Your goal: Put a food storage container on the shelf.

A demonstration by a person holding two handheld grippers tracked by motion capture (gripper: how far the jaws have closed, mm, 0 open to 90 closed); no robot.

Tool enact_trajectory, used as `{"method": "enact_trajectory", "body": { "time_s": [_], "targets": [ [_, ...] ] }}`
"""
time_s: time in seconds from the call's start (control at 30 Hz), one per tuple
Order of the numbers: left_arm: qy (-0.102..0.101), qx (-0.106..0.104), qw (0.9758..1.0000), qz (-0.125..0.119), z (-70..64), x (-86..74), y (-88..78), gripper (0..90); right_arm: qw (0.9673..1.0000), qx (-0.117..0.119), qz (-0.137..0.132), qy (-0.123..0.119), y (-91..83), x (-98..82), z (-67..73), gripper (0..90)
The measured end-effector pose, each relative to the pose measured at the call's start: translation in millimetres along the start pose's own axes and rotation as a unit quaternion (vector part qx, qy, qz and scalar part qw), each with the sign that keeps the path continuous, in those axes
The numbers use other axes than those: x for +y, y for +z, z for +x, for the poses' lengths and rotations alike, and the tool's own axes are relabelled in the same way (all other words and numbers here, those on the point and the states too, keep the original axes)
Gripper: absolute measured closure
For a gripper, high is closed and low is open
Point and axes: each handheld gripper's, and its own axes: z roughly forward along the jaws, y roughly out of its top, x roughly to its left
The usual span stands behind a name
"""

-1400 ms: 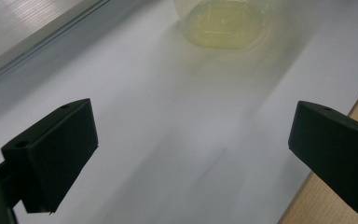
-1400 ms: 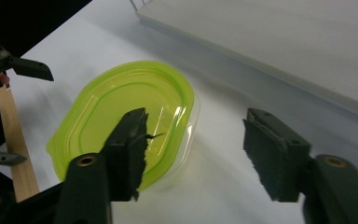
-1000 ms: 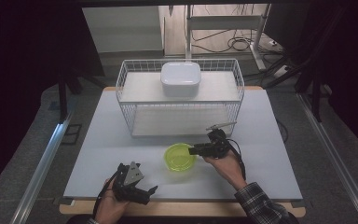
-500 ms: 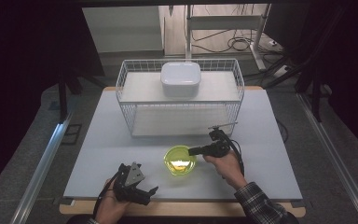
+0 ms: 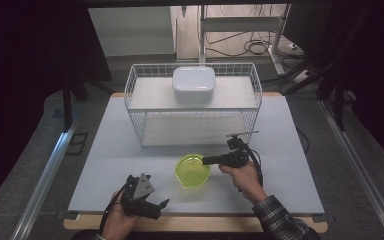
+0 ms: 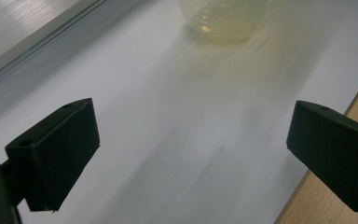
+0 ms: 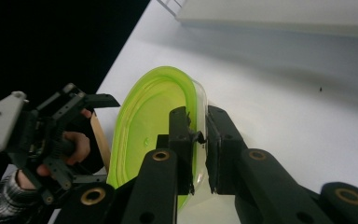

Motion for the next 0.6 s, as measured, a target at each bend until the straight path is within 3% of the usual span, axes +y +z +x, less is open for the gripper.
{"method": "enact_trajectory", "body": {
  "time_s": [0.2,0.6],
  "targets": [
    [-0.022,-0.002,0.9997,-0.006,3.4,0.0,-2.6,2.0,0.9997,0.007,-0.02,-0.006,-13.3,3.7,9.8,81.6],
    [-0.027,0.001,0.9996,-0.002,4.2,-0.2,-1.7,1.3,0.9978,0.018,-0.062,-0.014,-45.7,22.2,27.2,81.6]
  ]
}}
